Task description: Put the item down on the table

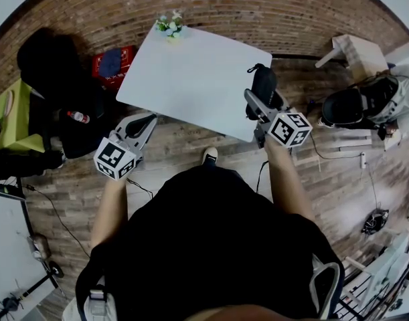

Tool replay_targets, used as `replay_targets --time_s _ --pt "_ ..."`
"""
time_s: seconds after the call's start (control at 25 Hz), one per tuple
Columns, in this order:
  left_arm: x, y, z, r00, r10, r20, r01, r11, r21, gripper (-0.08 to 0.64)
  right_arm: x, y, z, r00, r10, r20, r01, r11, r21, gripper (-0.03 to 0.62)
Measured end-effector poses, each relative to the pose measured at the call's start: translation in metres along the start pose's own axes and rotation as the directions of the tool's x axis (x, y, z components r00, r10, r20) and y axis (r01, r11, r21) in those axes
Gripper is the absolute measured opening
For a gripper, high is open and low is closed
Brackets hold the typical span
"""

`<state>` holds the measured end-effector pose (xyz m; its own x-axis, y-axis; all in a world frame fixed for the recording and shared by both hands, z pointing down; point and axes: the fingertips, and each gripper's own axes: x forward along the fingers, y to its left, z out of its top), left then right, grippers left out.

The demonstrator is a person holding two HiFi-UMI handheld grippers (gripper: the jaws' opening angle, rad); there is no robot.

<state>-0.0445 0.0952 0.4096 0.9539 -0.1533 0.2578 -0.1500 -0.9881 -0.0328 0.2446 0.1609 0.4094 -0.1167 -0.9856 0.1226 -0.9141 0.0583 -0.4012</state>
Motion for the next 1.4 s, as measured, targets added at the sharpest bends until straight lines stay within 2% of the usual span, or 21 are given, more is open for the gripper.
replay_targets --time_s 0.32,0.76,1.4 --pt "0.002 0.007 -0.002 1.0 0.005 0.005 -0.005 1.0 -0.017 0.011 0.008 -0.001 0.005 1.0 0.0 -0.008 0.0 1.0 -0.005 0.388" --pt "0.001 0.012 -0.005 1.0 -0.003 0.008 0.003 1.0 -0.026 0.011 0.01 0.001 -0.01 0.999 -0.004 -0.033 0.005 1.0 0.019 0.388" --pt "0.035 0.031 -0.009 0.999 -0.032 -0.003 0.032 0.998 -0.051 0.011 0.033 -0.026 -0.009 0.999 -0.013 -0.046 0.015 0.999 0.034 0.388"
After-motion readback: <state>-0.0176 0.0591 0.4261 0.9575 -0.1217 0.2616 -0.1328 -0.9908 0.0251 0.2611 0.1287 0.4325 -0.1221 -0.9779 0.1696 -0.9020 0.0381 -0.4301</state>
